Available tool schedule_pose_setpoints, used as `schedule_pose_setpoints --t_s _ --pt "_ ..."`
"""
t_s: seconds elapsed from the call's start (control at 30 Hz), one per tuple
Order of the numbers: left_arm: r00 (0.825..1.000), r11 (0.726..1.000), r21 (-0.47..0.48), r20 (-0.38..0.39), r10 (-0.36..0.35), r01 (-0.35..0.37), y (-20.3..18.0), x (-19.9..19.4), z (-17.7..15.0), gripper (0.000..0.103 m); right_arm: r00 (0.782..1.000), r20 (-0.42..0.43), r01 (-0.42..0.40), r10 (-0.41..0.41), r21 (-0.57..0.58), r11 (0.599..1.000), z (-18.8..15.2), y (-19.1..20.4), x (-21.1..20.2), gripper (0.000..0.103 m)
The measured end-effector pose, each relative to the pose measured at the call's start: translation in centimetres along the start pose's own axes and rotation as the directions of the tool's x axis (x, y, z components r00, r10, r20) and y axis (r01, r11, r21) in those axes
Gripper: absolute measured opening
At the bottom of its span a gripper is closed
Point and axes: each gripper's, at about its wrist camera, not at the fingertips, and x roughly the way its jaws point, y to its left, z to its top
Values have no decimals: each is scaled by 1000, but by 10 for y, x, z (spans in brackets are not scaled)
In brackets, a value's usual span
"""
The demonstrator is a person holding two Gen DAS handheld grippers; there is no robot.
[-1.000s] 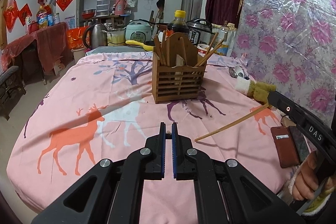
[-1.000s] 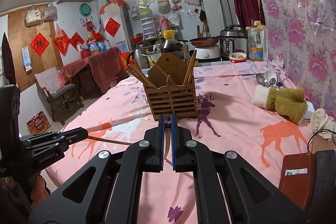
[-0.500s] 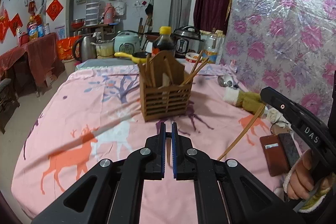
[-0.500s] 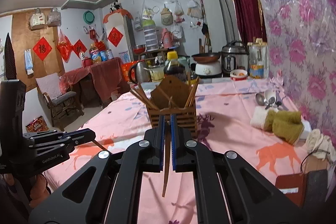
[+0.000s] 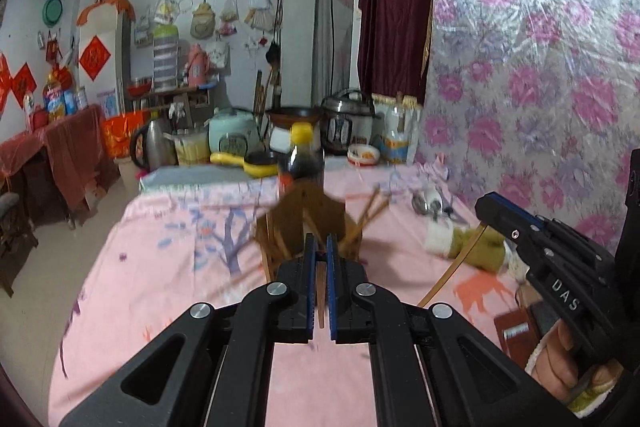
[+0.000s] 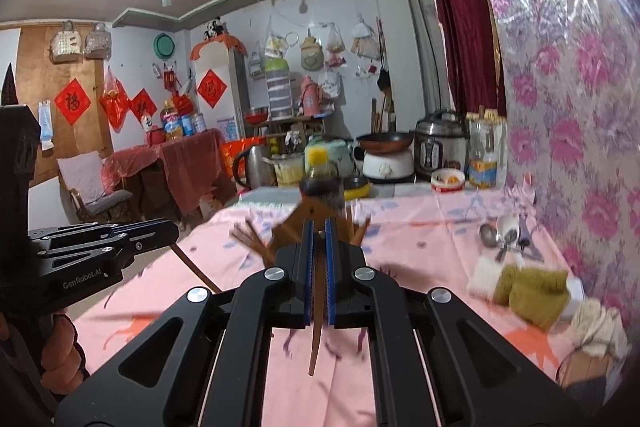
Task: Organize utensils
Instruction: 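Lower both held chopsticks down into the wooden holder, then open both grippers to release the chopsticks and pull back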
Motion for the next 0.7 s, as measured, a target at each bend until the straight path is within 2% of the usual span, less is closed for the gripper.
schedule_pose_setpoints --t_s 0.17,0.37,0.5,0.7 --pt "998 1000 -17 65 9 -8 7 14 38 6 999 40 17 -17 -15 1000 31 4 24 6" --pt "994 998 -54 103 34 -29 24 42 69 6 997 63 40 -39 -19 999 56 4 63 6" --pt "993 997 -71 110 51 -43 36 62 78 6 996 68 59 -58 -11 998 63 1 88 6" --pt "997 996 -72 56 59 -54 47 102 67 6 994 57 90 -90 4 996 60 -4 132 6"
